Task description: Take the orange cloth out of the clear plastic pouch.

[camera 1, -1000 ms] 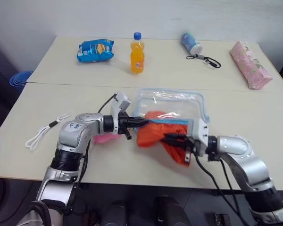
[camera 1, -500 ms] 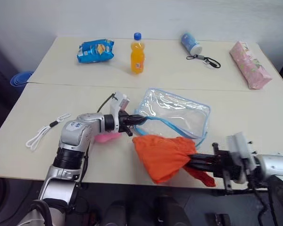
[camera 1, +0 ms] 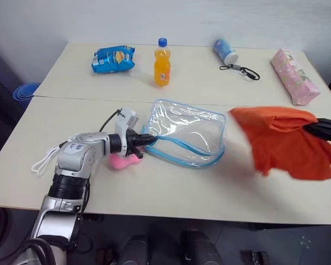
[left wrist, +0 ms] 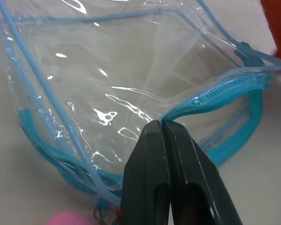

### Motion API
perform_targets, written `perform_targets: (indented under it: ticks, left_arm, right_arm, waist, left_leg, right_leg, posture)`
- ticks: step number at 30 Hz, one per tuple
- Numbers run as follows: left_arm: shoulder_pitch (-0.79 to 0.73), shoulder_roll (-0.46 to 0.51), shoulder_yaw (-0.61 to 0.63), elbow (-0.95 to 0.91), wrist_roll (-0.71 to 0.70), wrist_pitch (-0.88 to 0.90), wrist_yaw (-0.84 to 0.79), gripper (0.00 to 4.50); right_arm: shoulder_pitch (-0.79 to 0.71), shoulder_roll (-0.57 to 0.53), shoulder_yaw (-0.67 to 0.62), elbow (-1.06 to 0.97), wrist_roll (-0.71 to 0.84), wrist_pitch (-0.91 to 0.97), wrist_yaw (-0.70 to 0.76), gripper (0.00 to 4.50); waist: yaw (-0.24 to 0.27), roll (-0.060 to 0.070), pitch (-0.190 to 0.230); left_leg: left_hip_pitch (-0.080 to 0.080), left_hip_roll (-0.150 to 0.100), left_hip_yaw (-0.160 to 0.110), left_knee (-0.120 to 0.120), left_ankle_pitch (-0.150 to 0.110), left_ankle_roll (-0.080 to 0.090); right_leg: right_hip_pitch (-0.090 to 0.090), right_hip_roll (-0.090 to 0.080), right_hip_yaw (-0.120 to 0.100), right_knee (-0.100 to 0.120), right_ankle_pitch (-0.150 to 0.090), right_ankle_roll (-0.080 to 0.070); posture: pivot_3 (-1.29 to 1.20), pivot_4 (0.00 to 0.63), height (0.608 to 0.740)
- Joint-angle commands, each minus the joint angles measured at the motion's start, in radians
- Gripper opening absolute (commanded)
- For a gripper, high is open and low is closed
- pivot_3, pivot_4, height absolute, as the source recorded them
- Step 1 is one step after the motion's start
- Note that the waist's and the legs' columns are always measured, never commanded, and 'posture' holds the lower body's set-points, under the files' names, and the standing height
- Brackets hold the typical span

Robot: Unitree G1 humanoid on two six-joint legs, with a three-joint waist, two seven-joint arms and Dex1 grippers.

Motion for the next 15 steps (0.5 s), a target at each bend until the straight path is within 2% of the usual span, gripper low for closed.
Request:
perform_targets:
  ticks: [1,5,11,13,14,15]
  left_arm:
    - [0.04,-0.009,0.036,-0.092,-0.032,0.034,0.032,0.0]
    - [0.076,-0.022,0.056,-0.141,-0.047,0.064,0.068,0.0]
    - [0.081,-0.017,0.046,-0.156,-0.048,0.065,0.073,0.0]
    - [0.082,-0.011,0.045,-0.162,-0.056,0.053,0.055,0.0]
    - [0.083,-0.009,0.047,-0.167,-0.063,0.05,0.044,0.45]
    - [0.084,-0.008,0.052,-0.171,-0.069,0.052,0.041,0.63]
  right_arm:
    - [-0.031,-0.023,0.099,0.128,-0.217,-0.26,0.095,0.05]
    - [-0.027,0.011,0.222,0.194,-0.415,-0.505,0.102,0.05]
    - [0.022,0.203,0.33,0.338,-0.501,-0.586,0.016,0.05]
    - [0.056,0.221,0.321,0.354,-0.48,-0.589,0.044,0.49]
    - [0.058,0.224,0.315,0.361,-0.485,-0.626,0.045,0.67]
    - [0.075,0.22,0.307,0.346,-0.46,-0.588,0.062,0.98]
  waist:
    - [-0.003,0.0,0.0]
    - [-0.004,0.0,0.0]
    - [-0.002,0.0,0.0]
    - [0.001,0.003,-0.001]
    - [-0.001,0.003,-0.001]
    - [-0.002,0.003,-0.001]
  left_leg:
    - [0.0,0.0,0.0,0.0,0.0,0.0]
    - [0.0,0.0,0.001,0.0,0.0,-0.001]
    - [0.001,0.001,-0.001,0.001,0.002,-0.003]
    - [0.001,0.0,0.0,0.001,0.002,-0.003]
    - [0.001,0.0,0.0,0.001,0.001,-0.003]
    - [0.001,0.0,0.001,0.001,0.001,-0.003]
  right_leg:
    - [0.0,0.0,0.0,0.0,0.0,0.0]
    - [0.0,0.0,0.0,0.001,0.0,0.0]
    - [0.001,0.001,-0.001,0.001,0.0,0.0]
    - [0.001,0.0,0.0,0.001,0.0,0.0]
    - [0.001,0.0,0.0,0.001,0.0,0.0]
    - [0.001,0.0,0.0,0.001,0.0,0.0]
  posture:
    - [0.0,0.15,0.74]
    - [0.0,0.15,0.74]
    - [0.0,0.15,0.74]
    - [0.0,0.15,0.74]
    - [0.0,0.15,0.74]
    - [0.0,0.15,0.74]
